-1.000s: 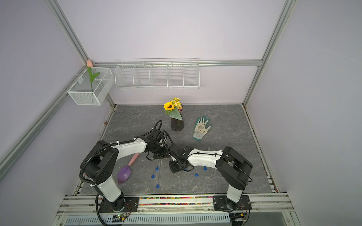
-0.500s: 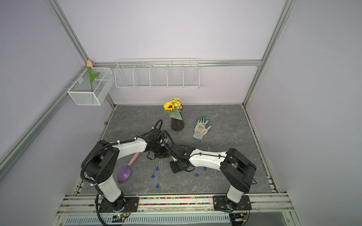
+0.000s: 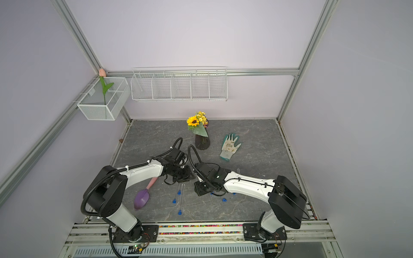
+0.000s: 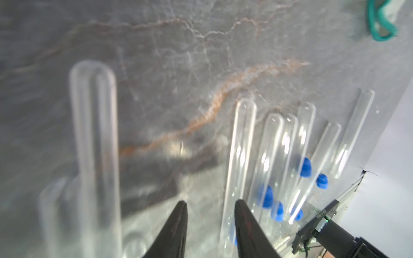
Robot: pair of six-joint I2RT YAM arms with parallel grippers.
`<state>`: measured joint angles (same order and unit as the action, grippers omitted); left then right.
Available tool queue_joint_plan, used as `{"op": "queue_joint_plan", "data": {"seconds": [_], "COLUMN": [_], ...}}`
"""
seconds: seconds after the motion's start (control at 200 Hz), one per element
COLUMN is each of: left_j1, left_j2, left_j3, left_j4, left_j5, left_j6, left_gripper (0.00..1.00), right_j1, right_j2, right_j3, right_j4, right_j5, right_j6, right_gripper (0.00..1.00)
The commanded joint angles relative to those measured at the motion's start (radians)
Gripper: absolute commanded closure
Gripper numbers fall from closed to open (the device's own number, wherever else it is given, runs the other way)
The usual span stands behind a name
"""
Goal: Remove stoppers from test tubes
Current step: Place the stopper at the center of the board, then pick up the test tube at the center of the board.
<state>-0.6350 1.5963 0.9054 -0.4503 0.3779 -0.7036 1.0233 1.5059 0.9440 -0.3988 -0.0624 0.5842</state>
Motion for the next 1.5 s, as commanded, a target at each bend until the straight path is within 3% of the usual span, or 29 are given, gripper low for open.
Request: {"op": "queue_joint_plan", "data": {"seconds": [0.0,0.32,0.565,0.825,1.225,1.495], "left_j1": [-0.002,0.0,0.008,0.029,0.041,0.047], "left_j2": [-0.13,-0.499,-0.701,-0.869,-0.912,-0.904], "left_j3": [-0.022,-0.12,-0.184,-0.241,-0.246,-0.247], "left_j4": [-0.054,-0.181,-0.246,-0.303,-0.341,-0.332], "left_j5": [-0.063,-0.163,-0.265,-0.351,-0.415,-0.402], "left_j6": [-0.009,-0.005,-0.003,0.018,0.001,0.004], "left_gripper": [0.59,0.48,0.41,0.32,0.28,0.27], "right_j1": [0.008,0.061,0.183,0.253,0.277,0.268], "right_j2": [-0.049,-0.026,0.196,0.387,0.531,0.527], "right_j3": [-0.028,-0.014,0.153,0.337,0.443,0.428], "right_j4": [0.011,0.034,-0.009,-0.157,-0.25,-0.329], "right_j5": [0.024,-0.015,0.018,0.128,0.198,0.273], "right_j6": [0.028,0.069,0.071,0.08,0.097,0.116], "right_gripper": [0.6,0.55,0.36,0.3,0.31,0.44]}}
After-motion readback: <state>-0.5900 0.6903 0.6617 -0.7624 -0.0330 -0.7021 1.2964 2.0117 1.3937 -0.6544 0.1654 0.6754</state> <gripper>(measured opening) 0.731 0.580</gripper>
